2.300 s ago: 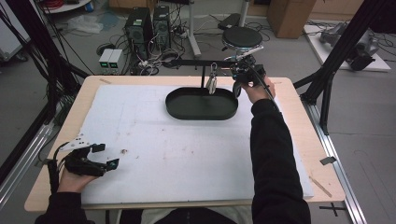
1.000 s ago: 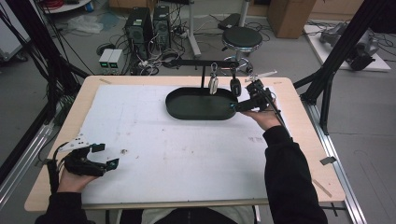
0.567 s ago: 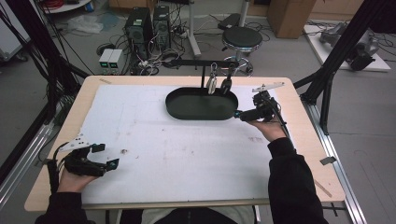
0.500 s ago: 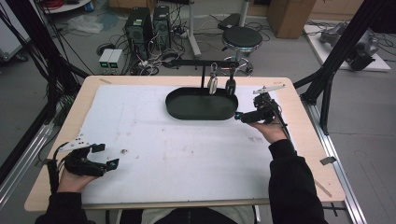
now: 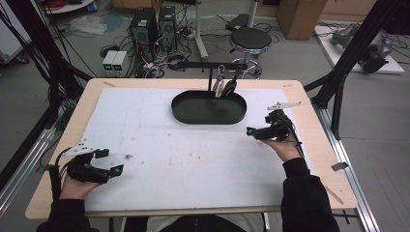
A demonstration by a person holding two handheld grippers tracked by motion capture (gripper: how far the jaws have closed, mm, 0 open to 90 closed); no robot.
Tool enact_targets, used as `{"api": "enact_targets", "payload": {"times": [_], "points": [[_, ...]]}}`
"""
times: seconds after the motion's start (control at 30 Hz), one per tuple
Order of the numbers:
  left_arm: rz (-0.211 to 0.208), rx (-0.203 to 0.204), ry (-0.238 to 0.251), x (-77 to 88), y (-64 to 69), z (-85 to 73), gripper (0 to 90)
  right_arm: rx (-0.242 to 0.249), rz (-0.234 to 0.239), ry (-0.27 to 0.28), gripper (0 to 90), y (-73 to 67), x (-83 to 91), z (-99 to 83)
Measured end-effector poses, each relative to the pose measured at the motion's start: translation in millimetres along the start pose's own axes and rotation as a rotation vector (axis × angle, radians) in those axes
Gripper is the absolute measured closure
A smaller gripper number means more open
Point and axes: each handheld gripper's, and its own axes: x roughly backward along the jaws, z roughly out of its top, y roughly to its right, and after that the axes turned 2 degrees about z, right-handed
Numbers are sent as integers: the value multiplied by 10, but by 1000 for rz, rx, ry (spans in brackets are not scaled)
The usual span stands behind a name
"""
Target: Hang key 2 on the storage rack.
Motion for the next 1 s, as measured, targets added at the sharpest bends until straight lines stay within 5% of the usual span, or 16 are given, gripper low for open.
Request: {"api": "enact_targets", "payload": {"times": [1.0], "points": [[3,-6,-15,1,17,-10,32,72,79,15,8,-91,377,-785]]}}
